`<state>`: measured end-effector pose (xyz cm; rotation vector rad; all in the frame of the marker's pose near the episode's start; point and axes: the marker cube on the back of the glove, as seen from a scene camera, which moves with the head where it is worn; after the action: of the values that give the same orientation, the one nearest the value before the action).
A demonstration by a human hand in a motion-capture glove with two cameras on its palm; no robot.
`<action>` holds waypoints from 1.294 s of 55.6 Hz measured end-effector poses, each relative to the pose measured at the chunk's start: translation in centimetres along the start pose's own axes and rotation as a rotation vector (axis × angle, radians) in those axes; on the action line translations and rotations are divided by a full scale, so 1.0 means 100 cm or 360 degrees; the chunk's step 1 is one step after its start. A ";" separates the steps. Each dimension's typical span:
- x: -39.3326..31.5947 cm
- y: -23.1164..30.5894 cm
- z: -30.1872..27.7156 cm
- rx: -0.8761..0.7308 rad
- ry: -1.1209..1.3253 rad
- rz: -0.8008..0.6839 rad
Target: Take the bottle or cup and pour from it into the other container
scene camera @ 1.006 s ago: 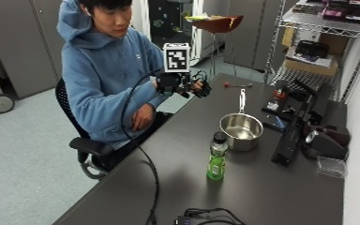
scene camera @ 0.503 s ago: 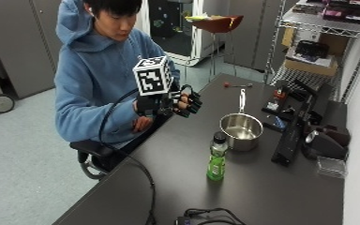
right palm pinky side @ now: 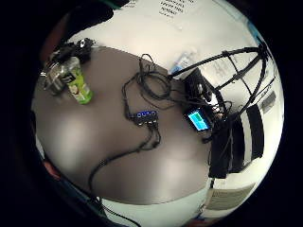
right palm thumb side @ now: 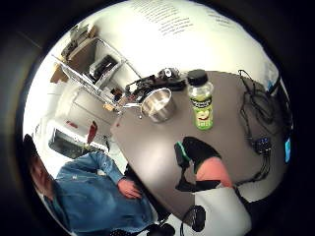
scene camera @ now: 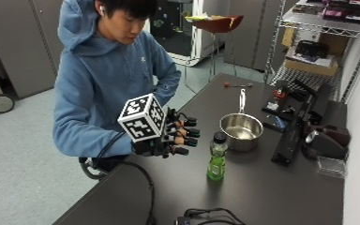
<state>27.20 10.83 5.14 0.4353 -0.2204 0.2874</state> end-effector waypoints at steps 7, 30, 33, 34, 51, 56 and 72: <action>0.016 -0.001 0.015 0.0027 -0.0125 0.0017; 0.039 -0.004 0.039 0.0193 -0.0794 0.0179; 0.041 -0.004 0.043 0.0209 -0.0884 0.0213; 0.042 -0.004 0.045 0.0213 -0.0906 0.0222; 0.047 -0.009 0.072 0.0234 -0.1151 0.0335; 0.046 -0.012 0.080 0.0250 -0.1196 0.0353; 0.032 -0.022 0.103 0.0256 -0.1276 0.0390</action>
<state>29.39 5.05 14.31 0.6712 -1.0448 0.3608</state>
